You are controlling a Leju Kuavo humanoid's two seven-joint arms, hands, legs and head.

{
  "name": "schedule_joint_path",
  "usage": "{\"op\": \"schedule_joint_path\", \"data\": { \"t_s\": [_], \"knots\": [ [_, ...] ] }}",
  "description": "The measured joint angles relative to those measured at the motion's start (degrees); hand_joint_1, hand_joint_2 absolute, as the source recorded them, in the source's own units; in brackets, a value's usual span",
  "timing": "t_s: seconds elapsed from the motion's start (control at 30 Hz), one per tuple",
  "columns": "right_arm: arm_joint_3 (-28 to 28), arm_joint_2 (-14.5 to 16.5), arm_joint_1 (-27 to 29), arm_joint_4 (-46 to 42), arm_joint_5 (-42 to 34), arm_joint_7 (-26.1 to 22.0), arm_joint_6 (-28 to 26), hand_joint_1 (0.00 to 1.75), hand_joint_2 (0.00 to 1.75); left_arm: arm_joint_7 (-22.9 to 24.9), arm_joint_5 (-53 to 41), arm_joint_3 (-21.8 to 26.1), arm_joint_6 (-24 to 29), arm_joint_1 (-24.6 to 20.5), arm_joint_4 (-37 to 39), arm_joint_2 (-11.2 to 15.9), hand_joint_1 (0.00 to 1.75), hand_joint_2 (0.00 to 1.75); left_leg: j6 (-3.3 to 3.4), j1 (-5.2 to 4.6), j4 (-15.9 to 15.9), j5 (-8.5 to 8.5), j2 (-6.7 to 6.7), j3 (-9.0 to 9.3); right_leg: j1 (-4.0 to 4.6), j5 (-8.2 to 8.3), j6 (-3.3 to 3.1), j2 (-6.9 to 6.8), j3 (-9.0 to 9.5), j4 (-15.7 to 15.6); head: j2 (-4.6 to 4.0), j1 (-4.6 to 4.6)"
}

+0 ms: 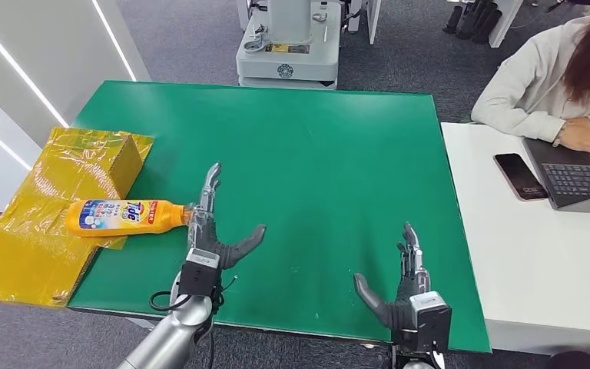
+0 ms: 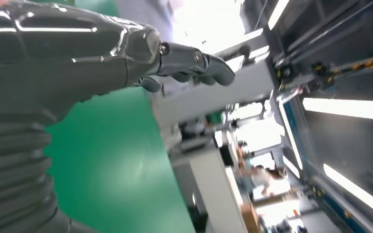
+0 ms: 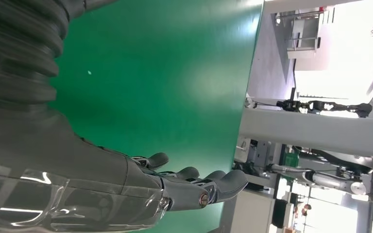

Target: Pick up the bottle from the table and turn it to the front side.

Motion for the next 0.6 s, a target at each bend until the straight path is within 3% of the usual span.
{"op": "schedule_joint_path", "data": {
  "t_s": [0.27, 0.6],
  "knots": [
    [-2.68, 1.51, 5.84, -6.81, 5.16, 2.90, 2.92, 0.00, 1.75, 3.52, 1.92, -1.75, -8.61, 2.03, 0.74, -0.65, 0.00, 1.75, -0.01, -0.01, -0.01, -0.02, 0.01, -0.05, 0.00, -0.02, 0.01, 0.00, -0.03, -0.01, 0.00, 0.01],
    [-7.24, 2.75, 9.95, -11.38, 8.68, 3.44, 4.68, 0.00, 1.75, 7.16, 1.82, 2.25, -12.94, 4.46, 1.82, -0.87, 0.00, 1.75, -0.01, 0.00, -0.01, -0.02, 0.01, -0.05, 0.00, -0.01, 0.01, 0.01, -0.03, -0.01, 0.00, 0.01]
  ]
}}
